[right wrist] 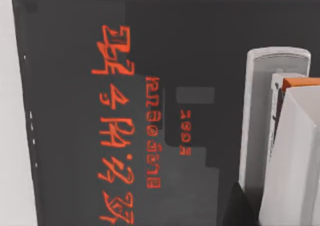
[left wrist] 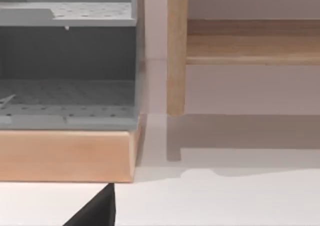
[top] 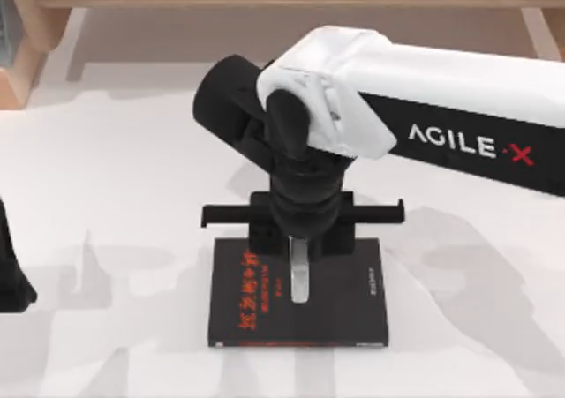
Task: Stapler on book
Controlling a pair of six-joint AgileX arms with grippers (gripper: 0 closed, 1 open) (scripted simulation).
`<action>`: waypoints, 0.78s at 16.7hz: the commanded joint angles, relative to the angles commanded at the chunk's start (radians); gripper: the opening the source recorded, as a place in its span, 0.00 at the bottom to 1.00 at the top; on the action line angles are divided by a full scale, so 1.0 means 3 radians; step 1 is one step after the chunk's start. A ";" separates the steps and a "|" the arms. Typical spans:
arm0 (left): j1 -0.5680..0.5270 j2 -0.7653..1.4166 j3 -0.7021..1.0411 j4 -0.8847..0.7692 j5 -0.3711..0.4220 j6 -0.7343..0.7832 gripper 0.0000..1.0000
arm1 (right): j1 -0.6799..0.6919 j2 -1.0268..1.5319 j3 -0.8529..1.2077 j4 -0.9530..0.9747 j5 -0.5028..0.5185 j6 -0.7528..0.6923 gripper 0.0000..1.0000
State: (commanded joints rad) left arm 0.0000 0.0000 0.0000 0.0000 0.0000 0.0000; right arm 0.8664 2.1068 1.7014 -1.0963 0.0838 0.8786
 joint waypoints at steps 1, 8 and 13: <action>0.0000 0.0000 0.0000 0.0000 0.0000 0.0000 1.00 | 0.0000 0.0000 0.0000 0.0000 0.0000 0.0000 0.00; 0.0000 0.0000 0.0000 0.0000 0.0000 0.0000 1.00 | -0.0011 0.0023 -0.0067 0.0101 -0.0004 -0.0002 0.00; 0.0000 0.0000 0.0000 0.0000 0.0000 0.0000 1.00 | -0.0012 0.0109 -0.0234 0.0343 0.0000 -0.0011 0.00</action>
State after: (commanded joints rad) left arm 0.0000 0.0000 0.0000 0.0000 0.0000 0.0000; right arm 0.8628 2.1395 1.6314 -0.9934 0.0838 0.8754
